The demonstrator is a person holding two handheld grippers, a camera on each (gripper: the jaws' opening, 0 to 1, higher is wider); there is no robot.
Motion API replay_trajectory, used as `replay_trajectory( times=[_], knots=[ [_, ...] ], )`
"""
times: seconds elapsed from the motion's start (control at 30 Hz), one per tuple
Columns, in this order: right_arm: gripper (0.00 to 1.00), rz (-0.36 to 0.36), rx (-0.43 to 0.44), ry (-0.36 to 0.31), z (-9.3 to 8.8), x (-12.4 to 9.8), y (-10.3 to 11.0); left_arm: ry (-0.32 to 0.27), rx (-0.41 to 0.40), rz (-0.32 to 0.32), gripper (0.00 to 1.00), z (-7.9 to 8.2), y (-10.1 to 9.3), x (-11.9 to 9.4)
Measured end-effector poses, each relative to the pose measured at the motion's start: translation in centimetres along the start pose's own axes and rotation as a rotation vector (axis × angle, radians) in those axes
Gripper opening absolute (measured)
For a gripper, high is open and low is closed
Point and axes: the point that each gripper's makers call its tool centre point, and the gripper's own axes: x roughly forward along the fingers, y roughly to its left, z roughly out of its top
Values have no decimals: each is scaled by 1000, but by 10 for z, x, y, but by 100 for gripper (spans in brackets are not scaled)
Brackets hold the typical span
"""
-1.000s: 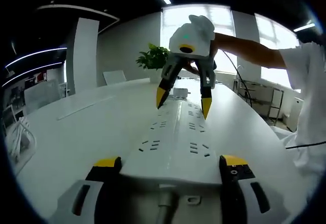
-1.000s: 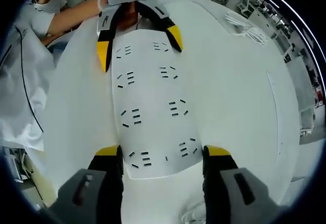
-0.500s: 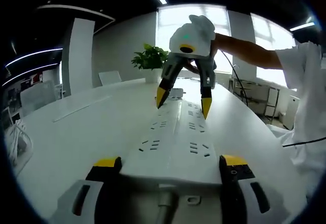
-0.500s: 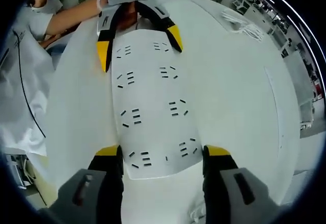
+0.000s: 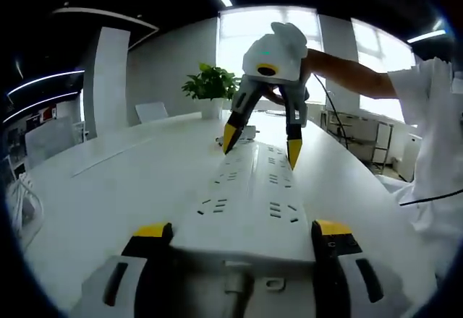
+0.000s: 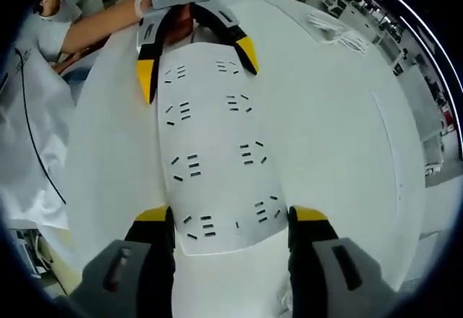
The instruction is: Straighten the power strip on the desk, plug the charger into it
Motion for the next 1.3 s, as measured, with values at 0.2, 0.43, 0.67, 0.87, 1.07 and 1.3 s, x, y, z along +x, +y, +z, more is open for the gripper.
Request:
replay_trajectory(
  times=[0.2,0.43,0.67,0.87,1.07,1.3],
  knots=[
    [61,-9,25,1,-1,-1,3,3,10,-28,79,0,-1,1],
    [61,-15,48,14,-2,-2,6,1,19,-51,79,1,-2,1],
    [62,-23,67,22,-3,-3,10,0,24,-82,79,1,-2,0],
    [61,-27,85,38,-4,-4,13,-5,25,-96,78,1,-4,0],
    [62,-24,88,36,-4,-4,14,-5,25,-94,78,1,-4,0],
    [62,-22,89,52,-5,-3,15,-6,23,-94,78,1,-3,0]
  ],
)
